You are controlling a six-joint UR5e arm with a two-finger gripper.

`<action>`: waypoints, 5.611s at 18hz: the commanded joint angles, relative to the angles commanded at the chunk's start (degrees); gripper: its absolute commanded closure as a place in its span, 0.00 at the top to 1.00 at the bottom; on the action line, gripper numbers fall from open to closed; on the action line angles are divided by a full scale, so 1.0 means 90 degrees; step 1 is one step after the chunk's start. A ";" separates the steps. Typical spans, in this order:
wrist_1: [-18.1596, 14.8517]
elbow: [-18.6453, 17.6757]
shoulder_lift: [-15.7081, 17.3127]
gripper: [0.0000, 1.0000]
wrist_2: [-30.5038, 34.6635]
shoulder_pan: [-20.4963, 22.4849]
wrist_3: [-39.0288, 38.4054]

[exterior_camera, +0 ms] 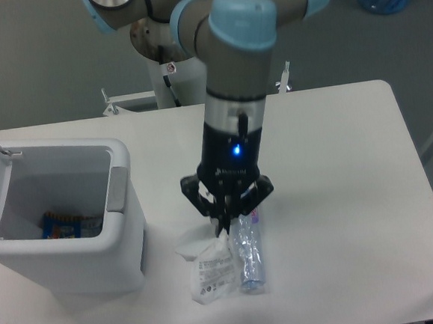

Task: Place the trash in the trash can
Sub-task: 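Carry the bag over the white trash bin and release it, then move the open gripper over the clear water bottle, then lower onto the water bottle and close the gripper around it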

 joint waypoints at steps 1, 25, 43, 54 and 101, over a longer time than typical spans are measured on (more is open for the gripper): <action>-0.0019 -0.0010 0.0127 0.00 -0.0147 -0.0019 -0.0020; -0.0195 -0.1250 0.1271 1.00 0.0250 -0.1807 0.0468; -0.0137 -0.0567 -0.1090 1.00 0.2536 0.0176 0.1804; -0.0117 -0.0332 -0.2390 1.00 0.2713 0.0137 0.1962; -0.0029 0.0000 -0.2958 0.55 0.2869 -0.0283 0.1865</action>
